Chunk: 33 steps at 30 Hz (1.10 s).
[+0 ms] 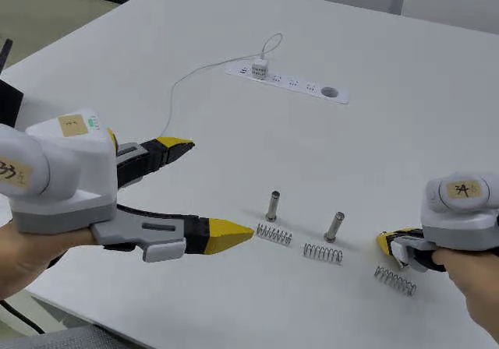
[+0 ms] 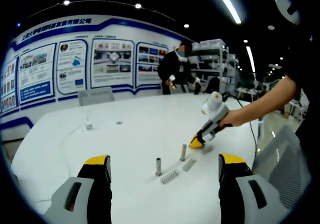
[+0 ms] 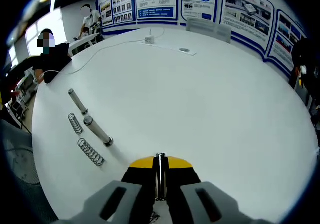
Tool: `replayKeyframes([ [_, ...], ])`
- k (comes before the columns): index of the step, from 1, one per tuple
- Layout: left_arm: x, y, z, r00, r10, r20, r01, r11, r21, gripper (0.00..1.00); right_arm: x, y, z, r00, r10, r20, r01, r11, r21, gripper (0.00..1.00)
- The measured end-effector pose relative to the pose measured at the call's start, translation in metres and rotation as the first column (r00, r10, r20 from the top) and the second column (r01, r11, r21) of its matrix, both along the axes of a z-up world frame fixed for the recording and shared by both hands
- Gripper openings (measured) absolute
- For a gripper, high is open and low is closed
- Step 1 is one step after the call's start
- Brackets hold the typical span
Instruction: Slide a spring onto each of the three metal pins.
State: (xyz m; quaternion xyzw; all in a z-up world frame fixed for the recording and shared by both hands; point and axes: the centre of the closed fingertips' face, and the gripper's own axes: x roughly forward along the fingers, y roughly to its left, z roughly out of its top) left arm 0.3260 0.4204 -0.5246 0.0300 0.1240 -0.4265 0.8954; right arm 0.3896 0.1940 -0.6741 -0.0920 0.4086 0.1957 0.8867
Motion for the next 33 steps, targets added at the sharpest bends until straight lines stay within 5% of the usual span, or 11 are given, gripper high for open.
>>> replayKeyframes([
  [33,-0.007,-0.005,-0.001,1.000,-0.013,-0.005,0.013,1.000,0.022,0.90,-0.001,-0.002,0.025,0.990,-0.018,0.136,0.005,0.995,0.102,0.07],
])
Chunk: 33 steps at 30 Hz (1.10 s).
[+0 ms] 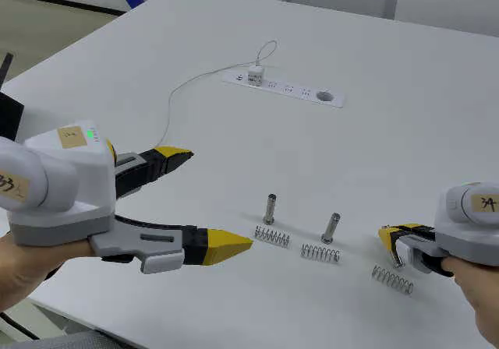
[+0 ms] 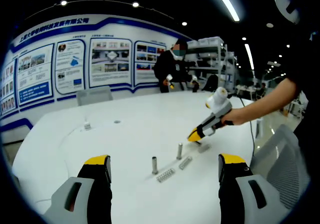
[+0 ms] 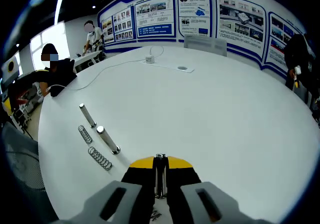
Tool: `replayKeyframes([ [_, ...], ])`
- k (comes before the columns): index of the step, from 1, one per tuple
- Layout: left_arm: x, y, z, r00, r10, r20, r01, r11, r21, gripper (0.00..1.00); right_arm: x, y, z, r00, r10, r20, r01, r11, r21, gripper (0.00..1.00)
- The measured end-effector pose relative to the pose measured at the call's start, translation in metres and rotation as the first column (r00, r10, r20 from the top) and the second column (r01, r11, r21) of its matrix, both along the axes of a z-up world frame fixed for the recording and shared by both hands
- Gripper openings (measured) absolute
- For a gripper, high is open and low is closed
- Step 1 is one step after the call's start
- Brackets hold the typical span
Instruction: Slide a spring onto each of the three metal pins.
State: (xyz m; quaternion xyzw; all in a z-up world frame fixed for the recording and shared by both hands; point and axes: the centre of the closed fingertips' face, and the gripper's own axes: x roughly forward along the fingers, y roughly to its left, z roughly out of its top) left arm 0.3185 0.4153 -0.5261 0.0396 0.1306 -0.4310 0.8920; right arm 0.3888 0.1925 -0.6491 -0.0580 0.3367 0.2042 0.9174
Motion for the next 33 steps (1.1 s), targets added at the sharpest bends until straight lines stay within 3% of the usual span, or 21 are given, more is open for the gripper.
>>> replayKeyframes([
  [22,-0.006,-0.001,0.001,1.000,0.003,-0.003,-0.003,1.000,0.004,0.91,0.000,-0.001,0.015,0.998,-0.007,0.060,0.004,0.998,0.058,0.07],
  [33,-0.009,-0.005,0.005,1.000,-0.002,0.001,0.002,1.000,0.001,0.91,-0.006,-0.002,0.020,0.995,0.006,0.098,-0.010,0.999,0.046,0.07],
])
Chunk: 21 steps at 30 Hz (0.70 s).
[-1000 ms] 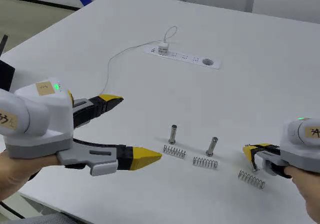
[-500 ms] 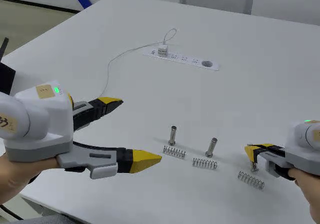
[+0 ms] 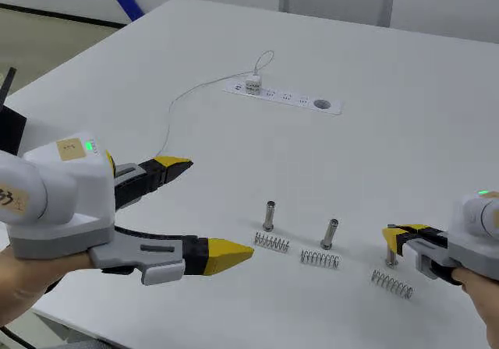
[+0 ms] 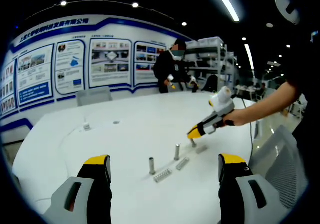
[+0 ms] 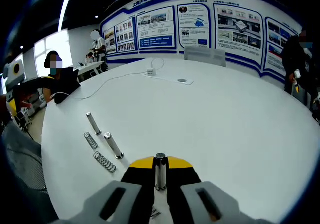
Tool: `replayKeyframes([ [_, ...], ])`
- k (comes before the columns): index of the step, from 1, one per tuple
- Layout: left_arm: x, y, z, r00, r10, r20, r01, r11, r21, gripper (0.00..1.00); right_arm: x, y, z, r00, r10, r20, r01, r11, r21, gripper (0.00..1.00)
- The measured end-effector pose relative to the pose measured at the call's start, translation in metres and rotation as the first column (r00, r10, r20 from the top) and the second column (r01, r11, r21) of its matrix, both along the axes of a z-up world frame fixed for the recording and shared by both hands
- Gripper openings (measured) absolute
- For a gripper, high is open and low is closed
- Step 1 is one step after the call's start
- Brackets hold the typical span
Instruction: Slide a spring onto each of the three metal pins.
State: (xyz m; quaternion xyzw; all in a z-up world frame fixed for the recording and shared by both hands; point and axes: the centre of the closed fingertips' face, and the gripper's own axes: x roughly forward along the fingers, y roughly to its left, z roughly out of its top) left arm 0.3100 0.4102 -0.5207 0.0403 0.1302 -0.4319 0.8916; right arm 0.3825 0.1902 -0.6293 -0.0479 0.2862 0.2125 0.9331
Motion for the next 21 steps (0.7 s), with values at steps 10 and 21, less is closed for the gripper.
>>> replayKeyframes([
  [10,-0.006,-0.003,-0.002,1.000,-0.009,-0.006,0.009,1.000,0.008,0.91,-0.003,-0.005,0.002,0.999,-0.007,0.040,0.006,1.000,0.021,0.08],
  [21,-0.007,-0.007,-0.001,1.000,-0.013,-0.005,0.013,1.000,0.009,0.91,-0.011,-0.009,0.004,0.995,-0.059,0.079,0.055,0.997,0.055,0.08],
])
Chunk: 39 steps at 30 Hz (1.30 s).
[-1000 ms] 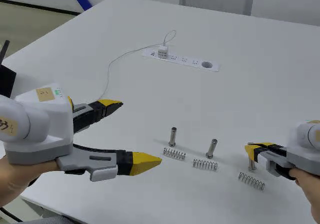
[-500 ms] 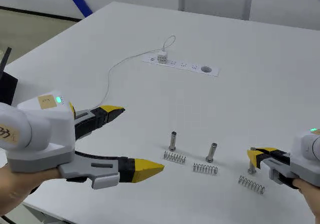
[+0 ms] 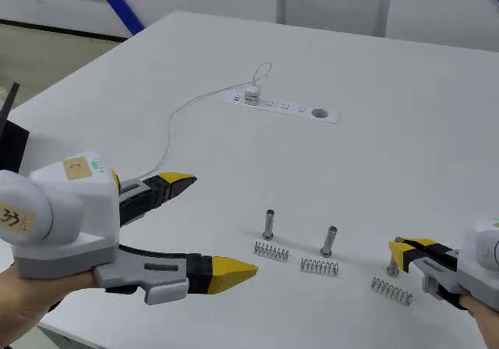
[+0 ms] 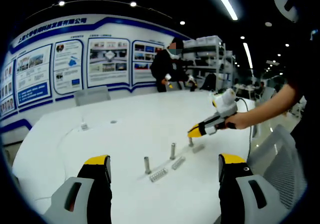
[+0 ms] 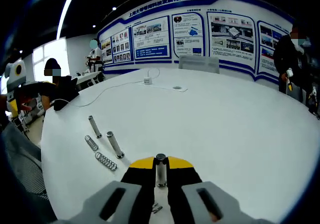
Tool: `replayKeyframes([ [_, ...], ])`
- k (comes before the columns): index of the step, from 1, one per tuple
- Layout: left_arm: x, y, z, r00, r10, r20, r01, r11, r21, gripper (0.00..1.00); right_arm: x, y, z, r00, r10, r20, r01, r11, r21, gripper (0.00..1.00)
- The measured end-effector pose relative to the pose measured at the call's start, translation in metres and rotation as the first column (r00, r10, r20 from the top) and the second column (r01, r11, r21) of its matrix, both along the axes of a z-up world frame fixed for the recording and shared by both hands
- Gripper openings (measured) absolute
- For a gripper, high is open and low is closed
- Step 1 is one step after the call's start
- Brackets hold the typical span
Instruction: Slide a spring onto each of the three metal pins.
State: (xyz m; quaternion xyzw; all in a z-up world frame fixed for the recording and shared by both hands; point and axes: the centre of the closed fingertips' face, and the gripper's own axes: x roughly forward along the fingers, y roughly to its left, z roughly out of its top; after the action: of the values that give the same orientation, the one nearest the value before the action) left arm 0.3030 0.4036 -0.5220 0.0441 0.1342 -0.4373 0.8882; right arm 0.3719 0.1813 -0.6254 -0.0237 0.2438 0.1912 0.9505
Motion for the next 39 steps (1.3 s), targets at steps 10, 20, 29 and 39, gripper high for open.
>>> replayKeyframes([
  [10,0.000,-0.005,0.001,1.000,-0.003,0.004,0.003,1.000,-0.004,0.91,-0.001,0.000,0.000,1.000,0.008,0.010,-0.008,1.000,-0.025,0.08],
  [20,-0.002,-0.003,-0.002,1.000,0.002,-0.002,-0.002,1.000,0.001,0.91,-0.010,0.004,-0.003,1.000,0.018,0.019,-0.018,0.999,-0.050,0.09],
  [29,-0.004,-0.003,-0.002,1.000,0.001,-0.003,-0.001,1.000,0.001,0.91,-0.016,0.002,-0.012,1.000,0.013,-0.010,-0.013,0.999,-0.048,0.09],
  [39,-0.004,-0.004,-0.005,1.000,-0.002,-0.011,0.002,1.000,0.004,0.91,-0.020,0.000,-0.012,1.000,0.015,-0.014,-0.015,0.999,-0.036,0.11],
])
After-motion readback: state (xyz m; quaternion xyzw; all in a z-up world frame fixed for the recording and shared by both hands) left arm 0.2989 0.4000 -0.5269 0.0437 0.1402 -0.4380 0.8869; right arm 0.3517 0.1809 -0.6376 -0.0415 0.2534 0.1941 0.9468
